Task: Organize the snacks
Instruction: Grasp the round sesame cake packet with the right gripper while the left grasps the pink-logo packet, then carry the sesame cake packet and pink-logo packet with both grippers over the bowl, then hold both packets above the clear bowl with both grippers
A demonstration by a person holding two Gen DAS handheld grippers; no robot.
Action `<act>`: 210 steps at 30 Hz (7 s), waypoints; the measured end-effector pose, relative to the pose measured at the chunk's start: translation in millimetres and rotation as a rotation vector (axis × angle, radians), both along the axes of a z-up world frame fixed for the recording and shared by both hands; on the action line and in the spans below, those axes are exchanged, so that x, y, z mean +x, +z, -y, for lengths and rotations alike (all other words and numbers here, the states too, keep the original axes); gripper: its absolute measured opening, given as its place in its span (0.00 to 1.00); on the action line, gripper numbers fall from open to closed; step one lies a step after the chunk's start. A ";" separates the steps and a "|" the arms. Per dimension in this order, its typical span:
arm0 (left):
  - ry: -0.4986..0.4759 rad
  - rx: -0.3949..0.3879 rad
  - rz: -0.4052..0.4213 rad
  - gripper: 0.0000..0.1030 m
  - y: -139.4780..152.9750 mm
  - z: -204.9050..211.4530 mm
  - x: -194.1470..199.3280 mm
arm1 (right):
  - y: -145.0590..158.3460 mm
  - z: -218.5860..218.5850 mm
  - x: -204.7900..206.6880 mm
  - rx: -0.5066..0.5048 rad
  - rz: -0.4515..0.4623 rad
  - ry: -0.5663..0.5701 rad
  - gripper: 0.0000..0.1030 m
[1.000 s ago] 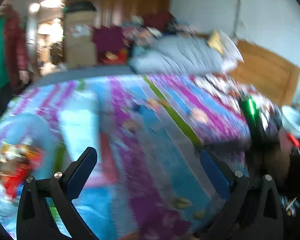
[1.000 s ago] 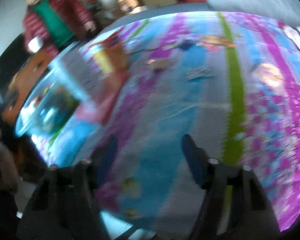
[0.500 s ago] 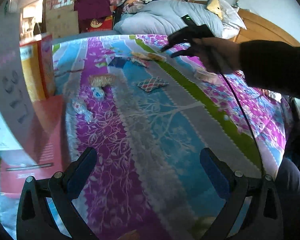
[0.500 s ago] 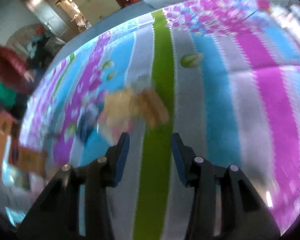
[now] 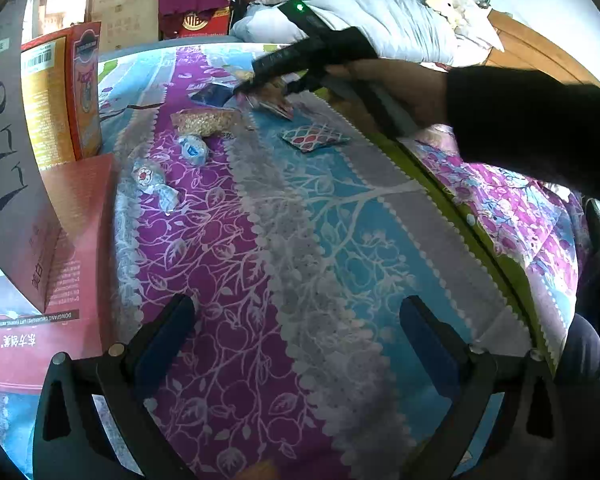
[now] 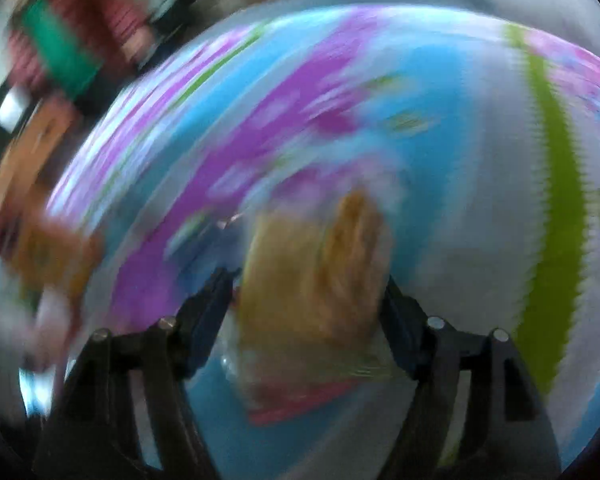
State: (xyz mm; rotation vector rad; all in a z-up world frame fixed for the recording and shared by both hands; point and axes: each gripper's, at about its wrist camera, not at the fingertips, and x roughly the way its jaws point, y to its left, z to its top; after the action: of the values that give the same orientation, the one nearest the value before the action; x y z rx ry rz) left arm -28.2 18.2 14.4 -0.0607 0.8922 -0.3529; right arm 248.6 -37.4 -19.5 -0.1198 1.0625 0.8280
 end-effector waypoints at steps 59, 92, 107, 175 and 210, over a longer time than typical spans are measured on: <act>-0.027 0.041 -0.011 1.00 -7.3 10.7 1.2 | 35.3 22.6 -172.7 -0.314 -0.066 0.172 0.77; -0.250 -0.037 0.017 0.95 23.4 80.8 25.7 | 76.6 206.1 -266.5 0.036 0.188 -0.551 0.58; -0.458 0.076 -0.073 0.54 -6.4 141.5 81.8 | 72.2 221.1 -270.2 0.165 0.172 -0.593 0.58; 0.885 0.083 0.214 0.35 199.5 -379.2 -123.4 | 252.4 -284.8 -265.0 0.170 0.101 0.231 0.58; 0.885 0.082 0.199 0.35 194.9 -381.8 -115.9 | 241.2 -302.0 -272.6 0.147 0.085 0.256 0.58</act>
State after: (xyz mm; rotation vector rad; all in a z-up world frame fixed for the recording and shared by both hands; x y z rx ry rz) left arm -144.0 399.9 209.4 -0.3266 0.6070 0.4964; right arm -24.0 264.6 221.7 -0.1672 0.9137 1.1196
